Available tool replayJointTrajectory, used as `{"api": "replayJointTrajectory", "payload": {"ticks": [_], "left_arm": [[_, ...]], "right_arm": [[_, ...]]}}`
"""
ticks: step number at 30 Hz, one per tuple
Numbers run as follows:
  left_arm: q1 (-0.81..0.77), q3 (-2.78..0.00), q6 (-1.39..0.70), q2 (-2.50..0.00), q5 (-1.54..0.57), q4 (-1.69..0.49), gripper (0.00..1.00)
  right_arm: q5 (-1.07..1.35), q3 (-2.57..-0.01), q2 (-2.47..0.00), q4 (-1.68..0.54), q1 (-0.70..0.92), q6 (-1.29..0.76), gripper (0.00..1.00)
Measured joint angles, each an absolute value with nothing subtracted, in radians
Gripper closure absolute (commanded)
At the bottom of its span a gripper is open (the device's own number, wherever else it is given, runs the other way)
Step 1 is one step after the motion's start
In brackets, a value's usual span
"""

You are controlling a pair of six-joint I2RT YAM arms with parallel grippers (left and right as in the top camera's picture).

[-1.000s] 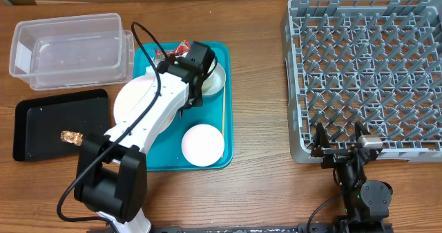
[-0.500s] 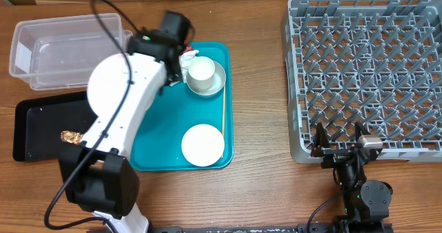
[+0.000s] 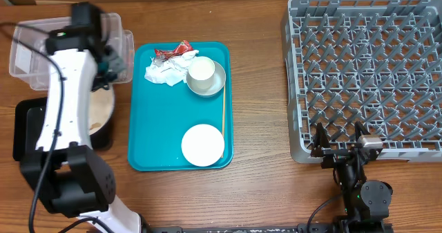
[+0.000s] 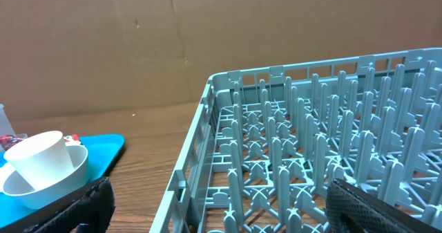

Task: Sort waste into correct bins and load items into the dishwasher
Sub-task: 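Lift the pink plate and move it over the black tray, then tilt the pink plate to dump the rice onto the black tray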

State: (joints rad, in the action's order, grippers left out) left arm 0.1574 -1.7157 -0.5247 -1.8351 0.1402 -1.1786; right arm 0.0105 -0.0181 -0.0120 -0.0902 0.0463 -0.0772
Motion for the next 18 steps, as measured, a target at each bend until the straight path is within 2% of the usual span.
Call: {"api": "replayJointTrajectory", "payload": {"ticks": [9,18], "left_arm": [[0.349,-1.716,-0.525,-1.835,0.001,-1.152,0.96],[0.422,-1.716,-0.524,-1.835,-0.135,-1.113,0.96]], "right_arm": [[0.01,-0.018,-0.012,-0.09,0.046,-0.077,0.0],[0.01,-0.018,-0.012,-0.09,0.046,-0.077,0.0]]}}
